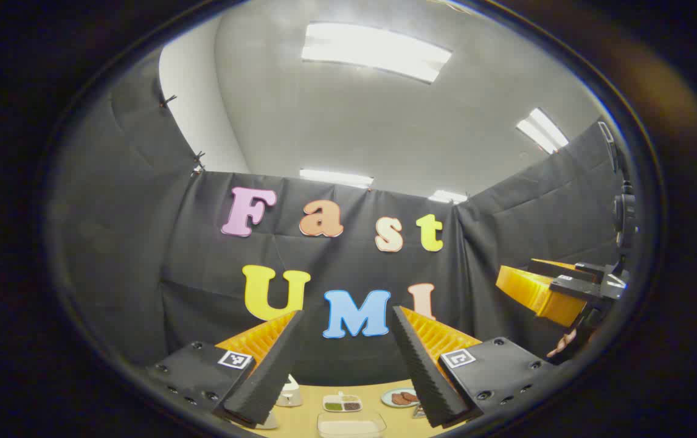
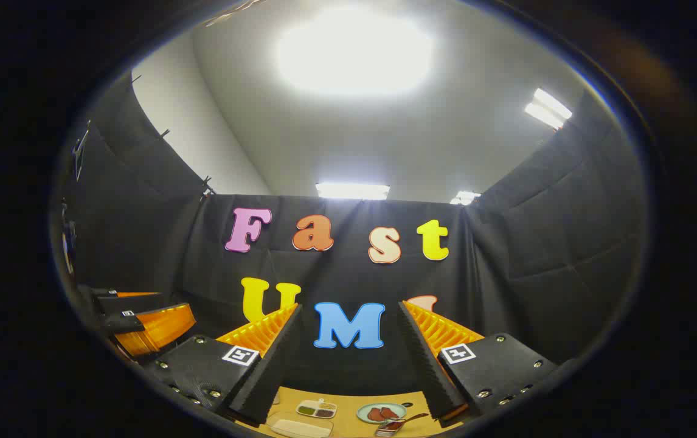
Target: Close the left gripper, press the button to open the rice cooker; take a wooden spoon from the chopstick holder with the right hand, scoop a spoonful of rice and pour it into the rice cooker, then put the wooden spoon back into the chopstick holder.
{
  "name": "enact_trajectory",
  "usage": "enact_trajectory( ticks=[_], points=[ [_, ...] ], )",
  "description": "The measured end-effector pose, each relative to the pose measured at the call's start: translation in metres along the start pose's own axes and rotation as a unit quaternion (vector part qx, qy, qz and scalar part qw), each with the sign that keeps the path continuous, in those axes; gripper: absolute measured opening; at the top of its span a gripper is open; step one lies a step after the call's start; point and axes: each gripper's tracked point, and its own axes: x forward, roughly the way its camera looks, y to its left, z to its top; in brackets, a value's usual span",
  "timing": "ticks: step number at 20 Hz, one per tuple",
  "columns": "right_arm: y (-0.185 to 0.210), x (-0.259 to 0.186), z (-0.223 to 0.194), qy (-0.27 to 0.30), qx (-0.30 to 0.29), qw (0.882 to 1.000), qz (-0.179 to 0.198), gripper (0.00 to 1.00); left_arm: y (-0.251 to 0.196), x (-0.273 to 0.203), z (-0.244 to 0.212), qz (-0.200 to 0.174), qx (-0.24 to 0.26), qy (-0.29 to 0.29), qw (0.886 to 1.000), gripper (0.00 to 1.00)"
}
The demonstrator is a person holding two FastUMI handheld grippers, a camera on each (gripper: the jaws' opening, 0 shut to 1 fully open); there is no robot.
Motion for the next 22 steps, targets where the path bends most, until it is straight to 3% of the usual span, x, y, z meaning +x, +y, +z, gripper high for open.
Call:
enact_trajectory(
  ticks=[9,11,13,16,22],
  points=[
    [0.005,0.002,-0.003,0.011,0.006,1.000,0.017,0.93,0.009,-0.001,-0.002,0.025,0.011,0.012,1.000,0.94],
    [0.010,0.002,-0.007,0.015,0.010,1.000,0.025,0.93,0.009,-0.002,-0.002,0.030,0.010,0.017,0.999,0.99],
    [0.011,0.004,-0.013,0.023,0.012,0.999,0.028,0.93,0.012,-0.003,-0.001,0.040,0.014,0.020,0.999,0.94],
    [0.015,0.005,-0.022,0.037,0.014,0.999,0.036,0.93,0.014,-0.006,-0.004,0.052,0.018,0.037,0.998,0.99],
    [0.020,0.009,-0.033,0.050,0.022,0.997,0.060,0.93,0.025,-0.008,-0.024,0.088,0.026,0.061,0.994,0.94]
  ],
)
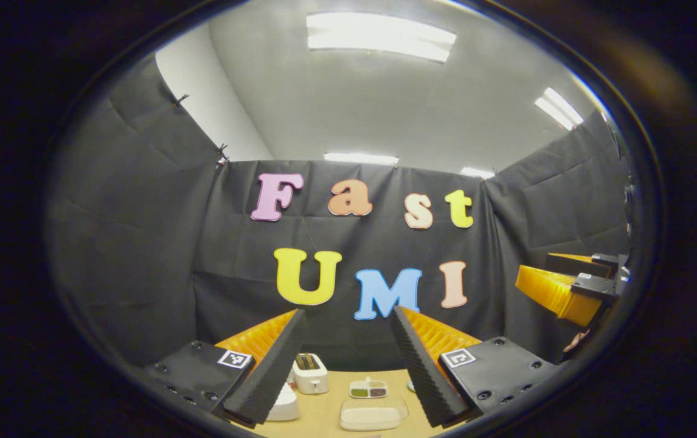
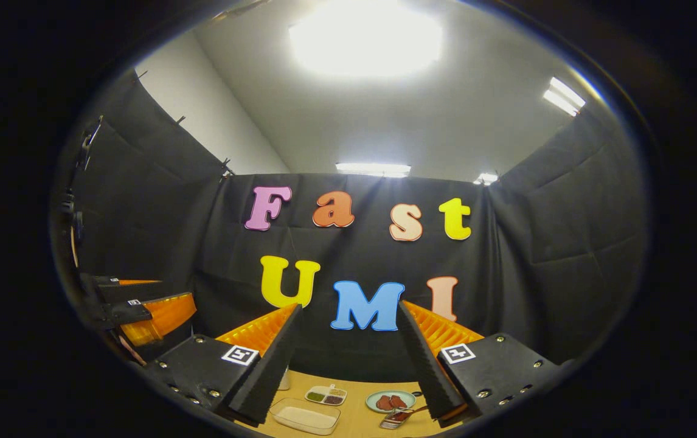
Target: Close the left gripper, press the button to open the rice cooker; take a wooden spoon from the chopstick holder with the right hand, scoop a spoonful of rice and pour it into the rice cooker, then put the wooden spoon back into the chopstick holder.
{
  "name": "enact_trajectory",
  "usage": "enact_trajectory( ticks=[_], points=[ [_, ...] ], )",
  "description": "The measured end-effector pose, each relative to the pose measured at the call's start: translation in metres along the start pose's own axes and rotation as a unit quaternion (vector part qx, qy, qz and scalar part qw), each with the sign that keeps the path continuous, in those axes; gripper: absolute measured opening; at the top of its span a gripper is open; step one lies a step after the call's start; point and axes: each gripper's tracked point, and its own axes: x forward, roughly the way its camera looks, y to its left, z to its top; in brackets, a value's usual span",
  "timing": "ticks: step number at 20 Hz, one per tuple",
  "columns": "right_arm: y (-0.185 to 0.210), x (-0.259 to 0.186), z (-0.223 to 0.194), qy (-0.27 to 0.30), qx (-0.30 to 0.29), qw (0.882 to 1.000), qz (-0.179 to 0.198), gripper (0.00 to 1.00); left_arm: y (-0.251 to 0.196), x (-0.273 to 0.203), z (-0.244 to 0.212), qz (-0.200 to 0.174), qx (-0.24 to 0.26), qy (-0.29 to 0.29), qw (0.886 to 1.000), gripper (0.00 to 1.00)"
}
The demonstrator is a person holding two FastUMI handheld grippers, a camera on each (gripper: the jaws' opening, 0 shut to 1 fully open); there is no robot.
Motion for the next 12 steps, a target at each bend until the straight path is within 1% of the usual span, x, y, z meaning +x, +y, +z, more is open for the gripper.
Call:
enact_trajectory(
  ticks=[4,6,9,10,12],
  points=[
    [0.002,0.004,-0.016,0.014,0.010,1.000,0.020,0.93,-0.001,-0.002,-0.016,0.025,0.018,0.021,0.999,0.94],
    [0.005,0.006,-0.023,0.016,0.016,0.999,0.034,0.93,0.003,-0.003,-0.023,0.045,0.025,0.031,0.998,0.94],
    [0.022,0.013,-0.034,0.024,0.031,0.997,0.060,0.93,0.023,-0.010,-0.034,0.083,0.045,0.044,0.995,0.95],
    [0.027,0.015,-0.036,0.025,0.035,0.997,0.063,0.93,0.031,-0.010,-0.040,0.092,0.051,0.046,0.993,0.98],
    [0.035,0.021,-0.042,0.030,0.039,0.997,0.060,0.93,0.049,-0.004,-0.062,0.099,0.056,0.060,0.992,0.98]
  ],
)
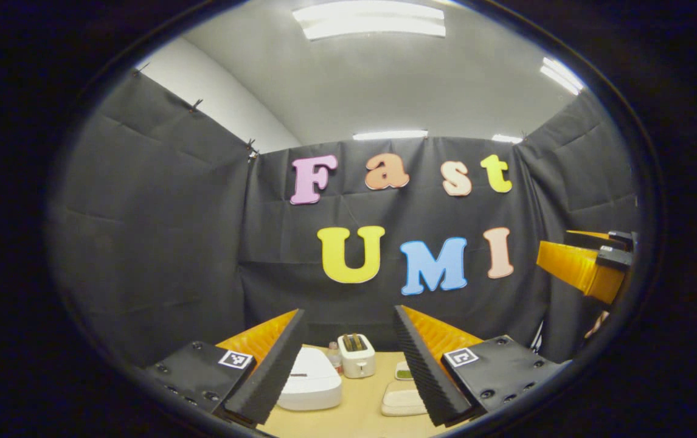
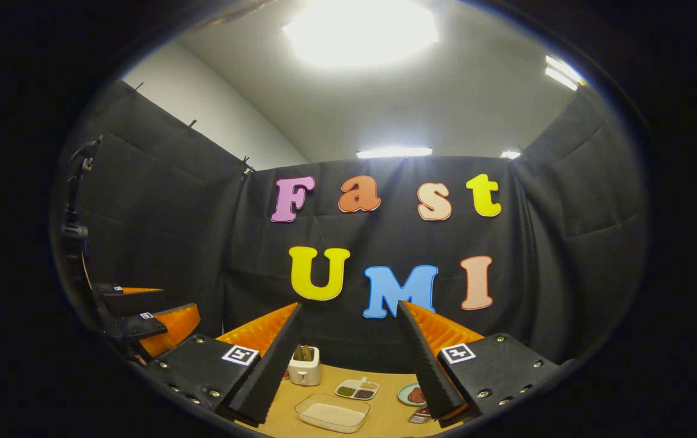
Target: Close the left gripper, press the button to open the rice cooker; take a wooden spoon from the chopstick holder with the right hand, scoop a spoonful of rice and pour it into the rice cooker, then put the wooden spoon back into the chopstick holder.
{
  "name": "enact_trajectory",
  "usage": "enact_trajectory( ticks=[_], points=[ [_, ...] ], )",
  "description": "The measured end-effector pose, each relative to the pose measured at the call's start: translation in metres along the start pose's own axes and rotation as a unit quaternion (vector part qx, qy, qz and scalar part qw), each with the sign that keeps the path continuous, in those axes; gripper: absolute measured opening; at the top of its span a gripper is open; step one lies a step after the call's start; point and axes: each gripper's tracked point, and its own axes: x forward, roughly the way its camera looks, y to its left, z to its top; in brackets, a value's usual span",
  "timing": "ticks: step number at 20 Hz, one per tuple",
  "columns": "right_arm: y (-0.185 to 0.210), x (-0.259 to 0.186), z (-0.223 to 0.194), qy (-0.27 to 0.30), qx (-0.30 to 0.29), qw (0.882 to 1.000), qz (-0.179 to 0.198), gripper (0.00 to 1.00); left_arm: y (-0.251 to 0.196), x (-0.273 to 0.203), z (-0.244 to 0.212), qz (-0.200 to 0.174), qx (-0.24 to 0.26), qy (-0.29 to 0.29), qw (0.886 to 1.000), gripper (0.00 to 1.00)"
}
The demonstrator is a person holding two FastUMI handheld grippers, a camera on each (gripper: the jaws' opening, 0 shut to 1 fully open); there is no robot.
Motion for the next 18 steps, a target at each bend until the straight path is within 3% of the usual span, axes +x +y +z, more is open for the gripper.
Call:
enact_trajectory(
  ticks=[5,9,12,13,14,17,18],
  points=[
    [0.033,0.026,-0.009,0.010,-0.003,1.000,-0.017,0.94,0.060,0.059,-0.051,0.025,0.013,0.033,0.999,0.96],
    [0.053,0.050,-0.019,0.021,0.003,0.999,-0.039,0.94,0.089,0.113,-0.106,0.024,0.029,0.054,0.998,0.80],
    [0.056,0.059,-0.025,0.034,-0.011,0.998,-0.060,0.94,0.106,0.155,-0.154,0.024,0.043,0.079,0.996,0.61],
    [0.056,0.061,-0.028,0.041,-0.021,0.997,-0.067,0.93,0.112,0.169,-0.169,0.029,0.044,0.089,0.995,0.60],
    [0.057,0.063,-0.030,0.047,-0.032,0.996,-0.073,0.93,0.115,0.179,-0.186,0.027,0.040,0.097,0.994,0.47],
    [0.058,0.067,-0.035,0.060,-0.048,0.993,-0.091,0.93,0.124,0.209,-0.229,0.030,0.028,0.129,0.991,0.33],
    [0.060,0.068,-0.039,0.068,-0.052,0.992,-0.095,0.94,0.132,0.217,-0.246,0.043,0.034,0.140,0.989,0.22]
  ],
)
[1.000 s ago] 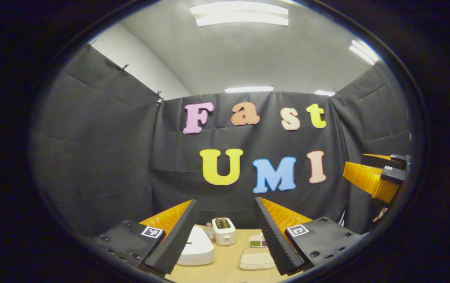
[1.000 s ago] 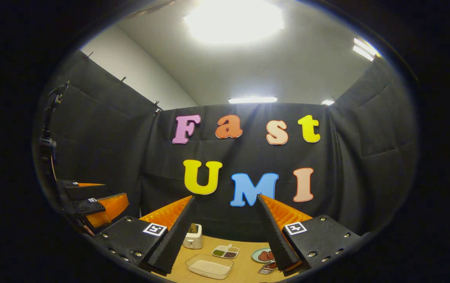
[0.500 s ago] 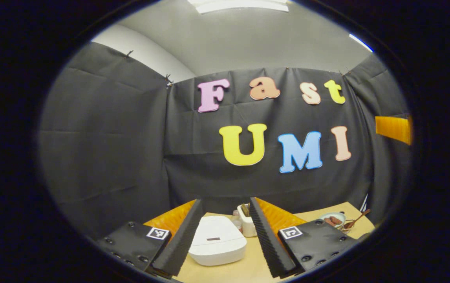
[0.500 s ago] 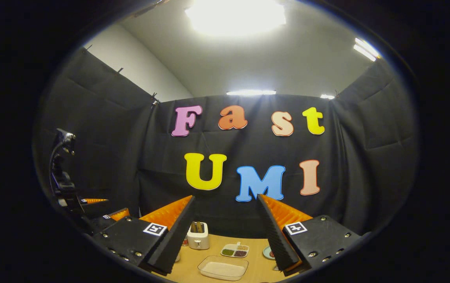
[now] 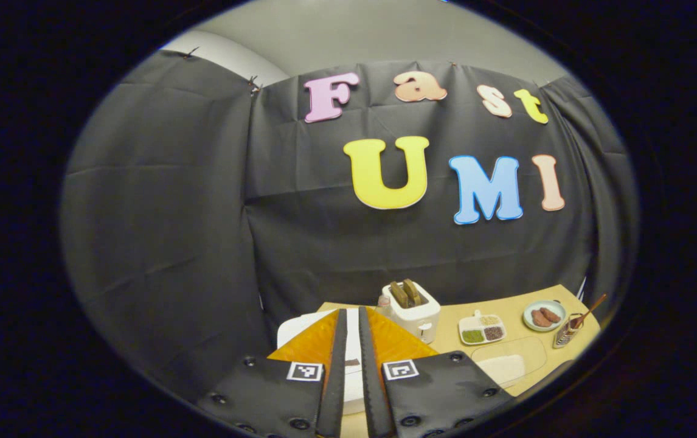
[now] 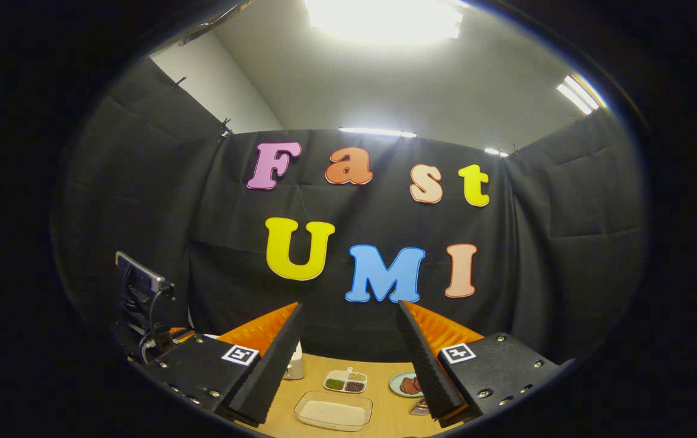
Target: Close the left gripper, press the button to open the rice cooker; take a wooden spoon from the chopstick holder with the right hand, scoop a spoonful of rice and pour it into the rice cooker, then put the wooden spoon back into the chopstick holder.
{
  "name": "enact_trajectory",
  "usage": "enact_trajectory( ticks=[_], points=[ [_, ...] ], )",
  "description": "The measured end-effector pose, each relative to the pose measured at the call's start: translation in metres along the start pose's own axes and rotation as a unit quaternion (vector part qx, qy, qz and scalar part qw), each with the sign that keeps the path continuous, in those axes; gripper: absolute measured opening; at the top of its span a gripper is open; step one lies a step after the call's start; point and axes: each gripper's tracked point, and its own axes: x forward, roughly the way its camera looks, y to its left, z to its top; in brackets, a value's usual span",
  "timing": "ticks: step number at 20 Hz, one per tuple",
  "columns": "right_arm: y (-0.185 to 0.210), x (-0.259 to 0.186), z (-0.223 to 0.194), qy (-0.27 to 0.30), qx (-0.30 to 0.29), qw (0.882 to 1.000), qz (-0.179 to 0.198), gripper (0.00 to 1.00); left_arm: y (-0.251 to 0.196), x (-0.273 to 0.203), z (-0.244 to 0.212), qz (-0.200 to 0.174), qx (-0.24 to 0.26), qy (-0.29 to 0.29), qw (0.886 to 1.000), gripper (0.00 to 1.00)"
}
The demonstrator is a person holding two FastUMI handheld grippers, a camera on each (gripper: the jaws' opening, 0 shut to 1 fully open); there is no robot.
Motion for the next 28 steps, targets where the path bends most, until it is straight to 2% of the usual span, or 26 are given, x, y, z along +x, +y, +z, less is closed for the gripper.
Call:
enact_trajectory(
  ticks=[1,2,5,7,10,13,16,18,21,24,28],
  points=[
    [0.002,0.001,-0.003,0.007,-0.006,1.000,-0.003,0.94,0.007,0.011,-0.012,0.016,0.007,0.010,1.000,0.23],
    [0.003,0.000,-0.006,0.013,-0.014,1.000,-0.007,0.94,0.010,0.022,-0.026,0.024,0.010,0.022,0.999,0.15],
    [0.010,-0.003,-0.014,0.029,-0.036,0.999,-0.009,0.94,-0.001,0.050,-0.065,0.004,-0.020,0.066,0.998,0.09],
    [0.012,-0.005,-0.017,0.037,-0.049,0.998,-0.011,0.93,0.002,0.065,-0.088,0.004,-0.034,0.087,0.996,0.09],
    [0.015,-0.010,-0.023,0.048,-0.052,0.997,-0.008,0.93,0.001,0.087,-0.119,0.023,-0.023,0.124,0.992,0.09],
    [0.014,-0.010,-0.025,0.051,-0.053,0.997,-0.010,0.93,-0.014,0.103,-0.151,0.014,-0.035,0.174,0.984,0.09],
    [0.017,-0.012,-0.030,0.058,-0.042,0.997,-0.007,0.93,-0.013,0.121,-0.171,0.022,-0.020,0.189,0.981,0.09],
    [0.016,-0.013,-0.031,0.060,-0.047,0.997,-0.008,0.94,-0.015,0.118,-0.192,0.019,-0.030,0.227,0.973,0.09],
    [0.018,-0.015,-0.031,0.060,-0.050,0.997,-0.007,0.93,-0.017,0.123,-0.181,0.019,-0.026,0.203,0.979,0.10],
    [0.016,-0.018,-0.031,0.059,-0.049,0.997,-0.008,0.93,-0.009,0.123,-0.143,0.025,-0.038,0.135,0.990,0.10],
    [0.014,-0.020,-0.031,0.059,-0.033,0.998,-0.009,0.93,0.002,0.120,-0.103,0.026,-0.043,0.086,0.995,0.09]
  ],
)
